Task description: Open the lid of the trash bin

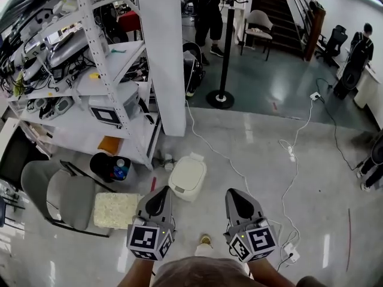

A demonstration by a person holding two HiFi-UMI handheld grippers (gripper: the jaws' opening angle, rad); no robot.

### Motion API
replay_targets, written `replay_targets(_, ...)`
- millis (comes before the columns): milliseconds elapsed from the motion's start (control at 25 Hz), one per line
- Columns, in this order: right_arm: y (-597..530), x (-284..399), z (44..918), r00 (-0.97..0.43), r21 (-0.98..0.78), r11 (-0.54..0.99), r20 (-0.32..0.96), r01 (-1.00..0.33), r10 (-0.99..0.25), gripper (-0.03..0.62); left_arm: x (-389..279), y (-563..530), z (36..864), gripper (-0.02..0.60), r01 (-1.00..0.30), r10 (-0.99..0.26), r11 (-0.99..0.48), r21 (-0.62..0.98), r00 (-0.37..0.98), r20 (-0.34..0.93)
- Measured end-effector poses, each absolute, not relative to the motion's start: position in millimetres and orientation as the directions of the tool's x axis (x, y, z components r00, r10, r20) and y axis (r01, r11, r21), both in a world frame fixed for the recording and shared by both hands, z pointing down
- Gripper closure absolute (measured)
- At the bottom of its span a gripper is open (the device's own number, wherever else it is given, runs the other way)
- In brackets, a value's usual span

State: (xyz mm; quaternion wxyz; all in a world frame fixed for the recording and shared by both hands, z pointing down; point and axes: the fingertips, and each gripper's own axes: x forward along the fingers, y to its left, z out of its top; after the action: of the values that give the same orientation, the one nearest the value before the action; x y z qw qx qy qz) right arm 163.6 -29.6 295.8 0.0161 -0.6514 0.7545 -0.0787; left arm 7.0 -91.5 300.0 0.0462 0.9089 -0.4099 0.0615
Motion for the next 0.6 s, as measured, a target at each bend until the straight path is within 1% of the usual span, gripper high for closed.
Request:
replay_targets(280, -59, 189, 300, -0.212, -0.154, 0.198, 0.078, -0.968, -0.974, 0.563, 22, -108, 302, 0.588, -0.8, -0.788, -0.599, 0.031, 0.596, 0.153)
replay_targets(600, -92, 179, 283, -0.275, -0.129, 0.269, 0.033, -0.954, -0.961, 0.563, 16, -131, 300, 0.589, -0.842, -0.832, -0.539, -0.006, 0.531, 0.163)
